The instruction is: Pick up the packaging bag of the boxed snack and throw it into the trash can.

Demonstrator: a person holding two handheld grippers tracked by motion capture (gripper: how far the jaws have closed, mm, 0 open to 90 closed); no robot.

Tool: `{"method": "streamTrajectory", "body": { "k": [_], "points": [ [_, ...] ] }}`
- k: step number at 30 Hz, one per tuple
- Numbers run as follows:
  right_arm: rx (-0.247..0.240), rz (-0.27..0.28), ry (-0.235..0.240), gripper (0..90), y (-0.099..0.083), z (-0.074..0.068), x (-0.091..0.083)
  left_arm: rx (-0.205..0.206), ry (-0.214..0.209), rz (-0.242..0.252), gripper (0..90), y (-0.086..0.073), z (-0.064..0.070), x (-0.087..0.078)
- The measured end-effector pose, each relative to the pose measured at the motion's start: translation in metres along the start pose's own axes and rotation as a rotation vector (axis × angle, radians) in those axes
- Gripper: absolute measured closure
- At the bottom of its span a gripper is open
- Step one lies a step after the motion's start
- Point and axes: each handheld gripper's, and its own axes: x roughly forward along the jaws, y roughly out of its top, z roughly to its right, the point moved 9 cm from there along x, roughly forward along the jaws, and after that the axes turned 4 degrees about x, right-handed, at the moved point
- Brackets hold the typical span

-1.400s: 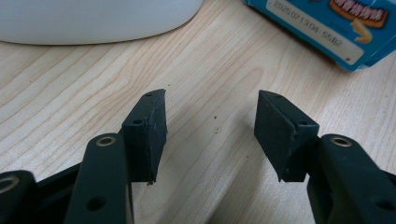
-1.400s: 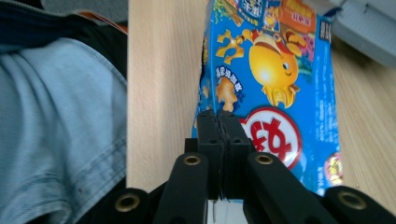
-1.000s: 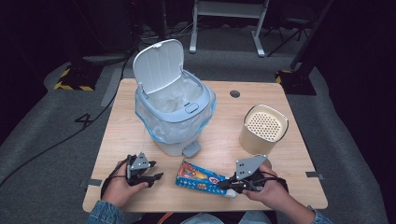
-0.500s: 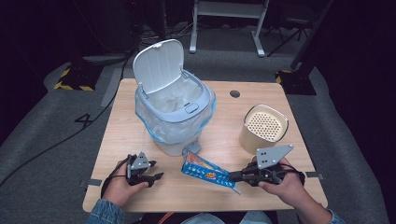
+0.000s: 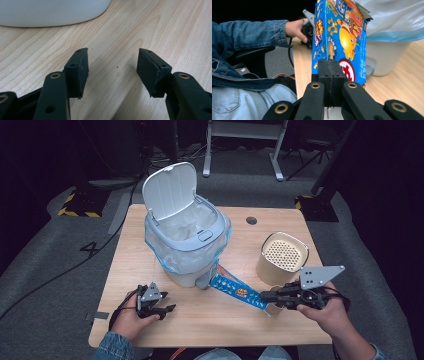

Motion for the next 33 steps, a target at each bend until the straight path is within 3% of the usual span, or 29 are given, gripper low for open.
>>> {"method": "streamTrajectory", "body": {
  "k": [10,16,27,33],
  "points": [
    [-0.030,0.035,-0.049,90.0,0.032,0.008,-0.028,0.003,-0.005,0.002,43.4,0.000,-0.004,0.000],
    [-0.024,0.057,-0.064,90.0,0.047,0.014,-0.038,0.003,-0.002,0.002,43.4,0.000,-0.005,0.000],
    [-0.051,0.075,-0.101,90.0,0.078,0.033,-0.044,-0.001,0.005,0.001,43.5,0.000,-0.006,0.000],
    [-0.061,0.064,-0.117,90.0,0.098,0.047,-0.035,-0.001,0.006,0.002,43.5,0.000,-0.006,0.000]
  ]
}}
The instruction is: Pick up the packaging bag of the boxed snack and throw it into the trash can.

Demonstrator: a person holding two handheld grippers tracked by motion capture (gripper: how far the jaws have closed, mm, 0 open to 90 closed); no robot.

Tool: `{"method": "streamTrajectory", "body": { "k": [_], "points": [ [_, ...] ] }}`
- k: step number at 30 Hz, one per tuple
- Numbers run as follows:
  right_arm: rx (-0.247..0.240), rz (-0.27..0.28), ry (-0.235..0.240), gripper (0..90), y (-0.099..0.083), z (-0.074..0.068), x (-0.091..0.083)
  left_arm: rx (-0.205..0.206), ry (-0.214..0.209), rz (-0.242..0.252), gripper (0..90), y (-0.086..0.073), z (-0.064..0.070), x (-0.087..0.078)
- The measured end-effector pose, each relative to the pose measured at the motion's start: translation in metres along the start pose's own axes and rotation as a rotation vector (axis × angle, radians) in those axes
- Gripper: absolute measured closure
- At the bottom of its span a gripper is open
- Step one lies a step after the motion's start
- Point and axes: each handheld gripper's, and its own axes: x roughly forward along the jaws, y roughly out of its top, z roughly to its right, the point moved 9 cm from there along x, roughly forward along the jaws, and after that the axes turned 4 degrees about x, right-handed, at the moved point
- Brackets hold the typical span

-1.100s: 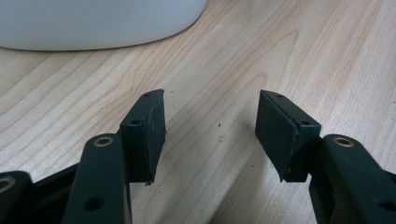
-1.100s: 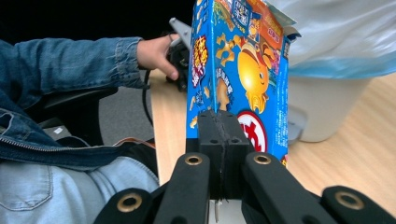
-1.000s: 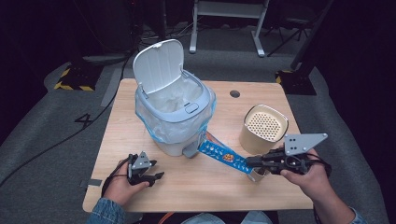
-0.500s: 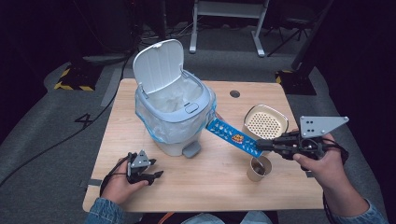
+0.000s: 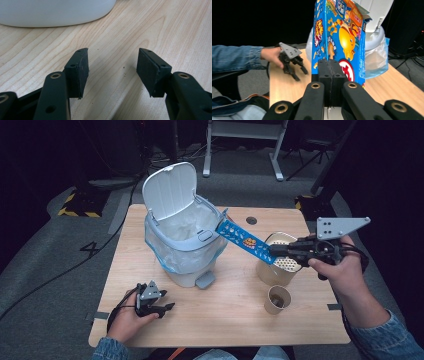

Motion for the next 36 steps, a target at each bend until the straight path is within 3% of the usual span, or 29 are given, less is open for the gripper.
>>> {"method": "streamTrajectory", "body": {
  "k": [6,11,19,28,36],
  "points": [
    [-0.023,-0.033,-0.029,90.0,0.020,0.013,0.020,0.000,0.000,0.000,43.5,0.000,0.000,0.000],
    [-0.038,-0.046,-0.028,90.0,0.035,0.015,0.038,-0.001,-0.001,0.000,43.4,0.000,0.000,0.000],
    [-0.062,-0.100,-0.044,90.0,0.042,0.019,0.067,-0.001,-0.001,0.000,43.4,0.000,0.000,0.000],
    [-0.075,-0.141,-0.069,90.0,0.049,0.023,0.081,0.000,-0.001,-0.001,43.4,0.000,0.000,0.000],
    [-0.094,-0.094,-0.073,90.0,0.073,0.022,0.085,0.000,0.000,-0.001,43.4,0.000,0.000,0.000]
  ]
}}
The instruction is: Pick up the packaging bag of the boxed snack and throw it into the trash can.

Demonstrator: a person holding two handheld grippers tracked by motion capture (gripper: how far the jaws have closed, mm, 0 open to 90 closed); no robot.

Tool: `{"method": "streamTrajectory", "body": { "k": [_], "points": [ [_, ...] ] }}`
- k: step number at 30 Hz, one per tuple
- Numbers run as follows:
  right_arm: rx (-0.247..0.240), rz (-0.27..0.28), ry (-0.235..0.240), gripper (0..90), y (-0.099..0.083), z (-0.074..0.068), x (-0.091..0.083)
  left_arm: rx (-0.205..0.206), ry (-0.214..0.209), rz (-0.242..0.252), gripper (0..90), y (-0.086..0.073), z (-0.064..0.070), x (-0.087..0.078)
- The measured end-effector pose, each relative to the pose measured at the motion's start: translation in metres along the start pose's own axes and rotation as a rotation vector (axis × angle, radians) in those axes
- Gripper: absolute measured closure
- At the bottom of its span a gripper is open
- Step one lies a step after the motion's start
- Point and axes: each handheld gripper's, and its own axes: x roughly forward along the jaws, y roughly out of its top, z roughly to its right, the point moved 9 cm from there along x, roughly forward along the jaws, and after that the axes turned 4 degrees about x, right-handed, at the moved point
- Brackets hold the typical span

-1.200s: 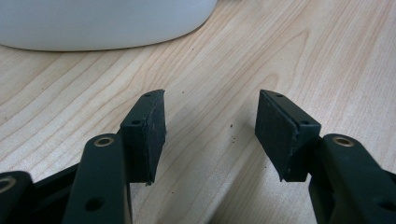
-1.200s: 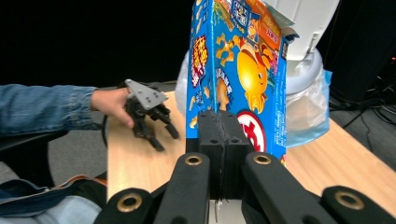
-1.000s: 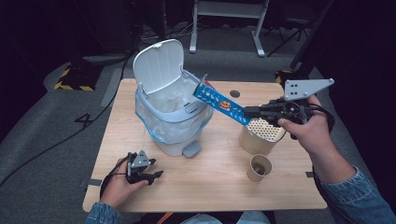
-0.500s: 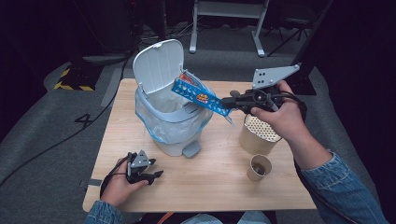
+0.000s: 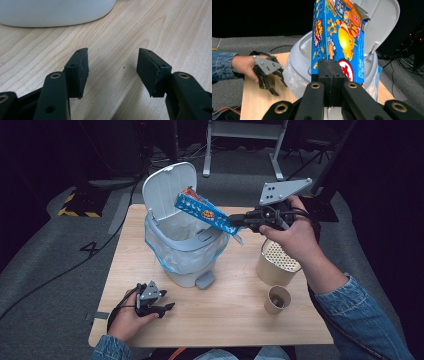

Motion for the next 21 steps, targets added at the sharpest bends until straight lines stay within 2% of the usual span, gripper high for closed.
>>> {"method": "streamTrajectory", "body": {
  "k": [4,14,21],
  "points": [
    [-0.002,-0.004,-0.008,90.0,0.006,0.002,0.004,0.000,0.000,0.000,43.4,0.000,0.000,0.000],
    [0.000,0.076,-0.010,90.0,0.024,0.003,0.017,-0.002,0.000,0.002,43.4,0.000,0.000,0.000],
    [-0.003,0.149,-0.052,90.0,0.040,0.009,0.021,0.003,0.003,0.002,43.4,0.000,0.000,0.000]
  ]
}}
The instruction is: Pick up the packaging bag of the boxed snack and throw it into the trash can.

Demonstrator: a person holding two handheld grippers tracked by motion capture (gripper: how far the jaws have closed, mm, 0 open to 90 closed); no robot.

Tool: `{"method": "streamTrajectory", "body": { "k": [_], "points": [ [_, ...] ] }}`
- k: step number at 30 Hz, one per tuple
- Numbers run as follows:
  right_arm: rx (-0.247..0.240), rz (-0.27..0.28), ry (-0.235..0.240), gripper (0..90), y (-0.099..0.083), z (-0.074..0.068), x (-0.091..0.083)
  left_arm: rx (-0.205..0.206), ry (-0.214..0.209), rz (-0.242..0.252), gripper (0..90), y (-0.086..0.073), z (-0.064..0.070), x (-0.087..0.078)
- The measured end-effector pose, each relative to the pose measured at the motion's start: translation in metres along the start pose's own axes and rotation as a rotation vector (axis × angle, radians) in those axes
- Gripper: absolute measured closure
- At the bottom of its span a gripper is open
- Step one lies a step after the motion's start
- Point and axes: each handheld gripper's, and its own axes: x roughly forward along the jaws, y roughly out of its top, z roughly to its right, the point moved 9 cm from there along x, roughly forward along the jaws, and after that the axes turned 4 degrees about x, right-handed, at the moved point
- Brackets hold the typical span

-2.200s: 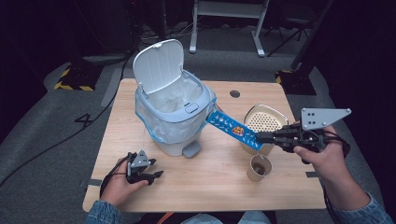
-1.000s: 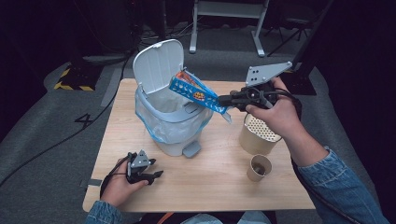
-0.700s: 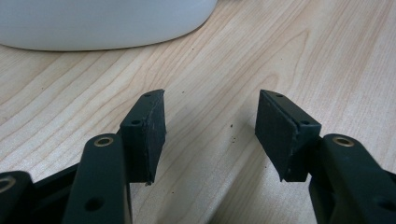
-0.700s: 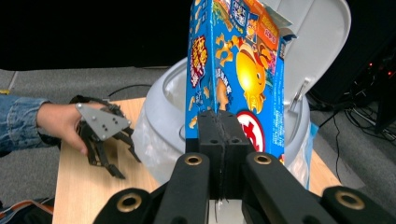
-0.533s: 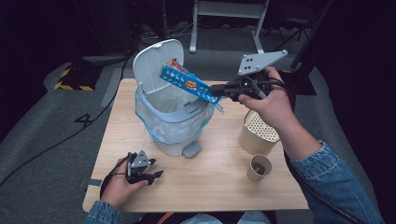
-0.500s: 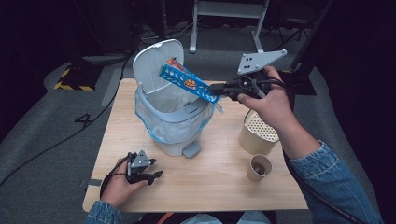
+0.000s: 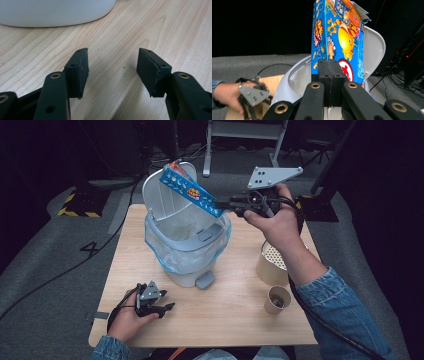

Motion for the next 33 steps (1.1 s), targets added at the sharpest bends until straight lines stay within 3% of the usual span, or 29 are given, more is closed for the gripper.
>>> {"method": "streamTrajectory", "body": {
  "k": [8,14,33],
  "points": [
    [0.004,0.013,-0.013,89.9,-0.003,0.002,0.019,0.000,0.000,0.000,43.4,0.000,0.000,0.000],
    [0.009,0.021,0.006,90.0,-0.009,-0.003,0.030,-0.003,-0.001,0.000,43.4,0.000,0.000,0.000],
    [0.012,0.165,-0.053,90.0,0.015,0.002,-0.008,-0.003,-0.002,-0.001,43.4,0.000,0.000,0.000]
  ]
}}
